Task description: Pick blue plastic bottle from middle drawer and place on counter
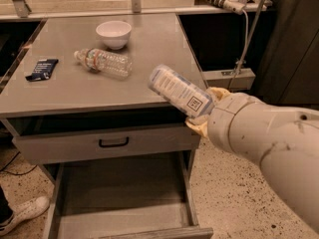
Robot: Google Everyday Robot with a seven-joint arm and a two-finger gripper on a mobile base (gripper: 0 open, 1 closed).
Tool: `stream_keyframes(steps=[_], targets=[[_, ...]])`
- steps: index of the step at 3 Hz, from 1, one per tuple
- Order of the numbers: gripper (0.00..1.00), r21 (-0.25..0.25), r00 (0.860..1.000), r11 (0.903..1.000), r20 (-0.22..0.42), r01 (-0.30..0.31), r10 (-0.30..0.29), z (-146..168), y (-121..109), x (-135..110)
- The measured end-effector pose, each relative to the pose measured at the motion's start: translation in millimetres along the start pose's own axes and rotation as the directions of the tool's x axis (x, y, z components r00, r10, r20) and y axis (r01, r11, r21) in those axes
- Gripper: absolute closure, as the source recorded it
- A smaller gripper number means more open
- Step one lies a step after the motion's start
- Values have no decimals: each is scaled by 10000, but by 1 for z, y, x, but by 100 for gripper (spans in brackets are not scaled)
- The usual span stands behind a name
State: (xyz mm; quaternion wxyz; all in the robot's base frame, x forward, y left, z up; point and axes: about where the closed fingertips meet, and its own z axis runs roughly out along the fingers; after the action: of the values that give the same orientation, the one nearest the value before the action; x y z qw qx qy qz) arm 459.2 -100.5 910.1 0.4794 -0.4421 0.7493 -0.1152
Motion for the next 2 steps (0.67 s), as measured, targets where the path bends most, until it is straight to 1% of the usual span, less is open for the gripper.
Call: stream_keyframes(steps=[1,2], targets=[[100,0,10000,10000,0,0,0,0,0,0],[100,-219,9998,9996,71,-186,188,9,-4,-3]])
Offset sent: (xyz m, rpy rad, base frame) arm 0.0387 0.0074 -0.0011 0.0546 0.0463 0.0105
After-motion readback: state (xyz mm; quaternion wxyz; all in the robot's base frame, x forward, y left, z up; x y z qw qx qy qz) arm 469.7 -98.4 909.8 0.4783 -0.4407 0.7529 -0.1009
